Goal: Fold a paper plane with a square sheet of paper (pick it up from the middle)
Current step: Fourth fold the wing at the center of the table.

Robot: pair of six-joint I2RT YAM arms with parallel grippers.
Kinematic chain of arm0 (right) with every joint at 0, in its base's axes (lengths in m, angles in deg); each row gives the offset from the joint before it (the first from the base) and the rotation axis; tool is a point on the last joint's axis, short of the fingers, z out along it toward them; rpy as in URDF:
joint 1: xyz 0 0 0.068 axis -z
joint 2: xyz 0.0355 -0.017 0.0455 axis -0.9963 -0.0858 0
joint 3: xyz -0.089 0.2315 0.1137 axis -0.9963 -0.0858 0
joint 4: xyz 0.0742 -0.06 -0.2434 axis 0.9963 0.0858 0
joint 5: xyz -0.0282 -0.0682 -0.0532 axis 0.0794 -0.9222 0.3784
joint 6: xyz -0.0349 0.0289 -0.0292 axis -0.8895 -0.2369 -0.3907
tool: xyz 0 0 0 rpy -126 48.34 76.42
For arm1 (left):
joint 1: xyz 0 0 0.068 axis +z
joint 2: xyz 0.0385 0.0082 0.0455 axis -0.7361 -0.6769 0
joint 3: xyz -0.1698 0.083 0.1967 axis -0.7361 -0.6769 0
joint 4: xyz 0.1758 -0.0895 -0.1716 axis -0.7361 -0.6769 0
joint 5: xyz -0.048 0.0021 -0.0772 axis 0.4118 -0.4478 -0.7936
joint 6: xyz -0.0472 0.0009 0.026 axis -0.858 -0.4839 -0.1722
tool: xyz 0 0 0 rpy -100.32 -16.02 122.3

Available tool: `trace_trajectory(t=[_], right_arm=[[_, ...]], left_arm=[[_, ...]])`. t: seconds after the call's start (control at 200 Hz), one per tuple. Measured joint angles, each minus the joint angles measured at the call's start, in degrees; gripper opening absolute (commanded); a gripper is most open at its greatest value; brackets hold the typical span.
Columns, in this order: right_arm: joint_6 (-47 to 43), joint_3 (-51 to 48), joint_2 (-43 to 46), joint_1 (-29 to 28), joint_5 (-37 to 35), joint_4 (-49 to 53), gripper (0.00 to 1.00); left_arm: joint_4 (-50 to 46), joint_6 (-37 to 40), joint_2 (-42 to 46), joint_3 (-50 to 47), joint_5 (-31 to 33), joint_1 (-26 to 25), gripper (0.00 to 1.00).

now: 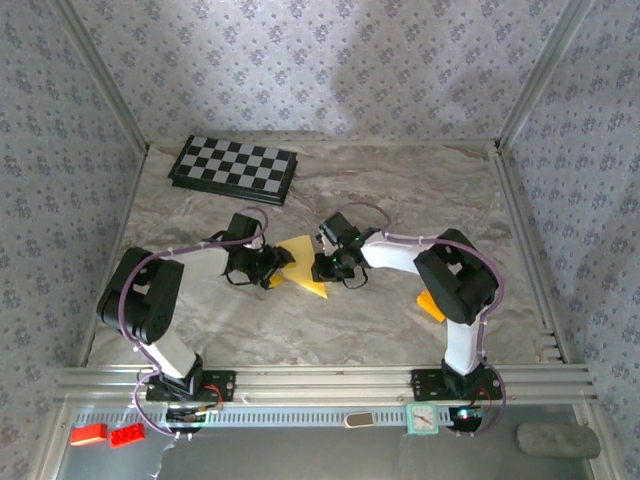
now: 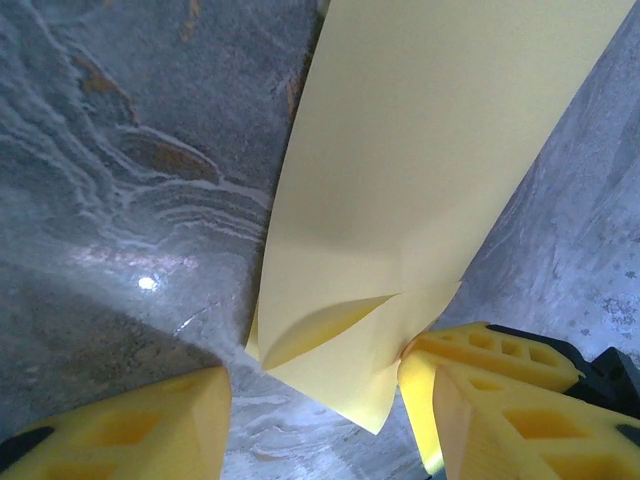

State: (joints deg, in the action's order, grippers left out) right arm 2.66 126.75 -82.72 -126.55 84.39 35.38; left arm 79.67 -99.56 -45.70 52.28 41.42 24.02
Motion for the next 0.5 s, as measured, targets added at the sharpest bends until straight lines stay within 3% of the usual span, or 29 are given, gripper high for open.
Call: trace_trajectory(t=[0.2,0.5], right_arm=[[0.0,0.3,-0.2,0.0,0.0,0.0,0.16],[0.0,0.3,-0.3,0.0,0.0,0.0,0.16]], left_arm=[[0.7,0.1,0.0,0.0,-0.2,-0.3,0.41],[3.8,0.8,0.0,0.0,-2.5,-0.5,0.38]])
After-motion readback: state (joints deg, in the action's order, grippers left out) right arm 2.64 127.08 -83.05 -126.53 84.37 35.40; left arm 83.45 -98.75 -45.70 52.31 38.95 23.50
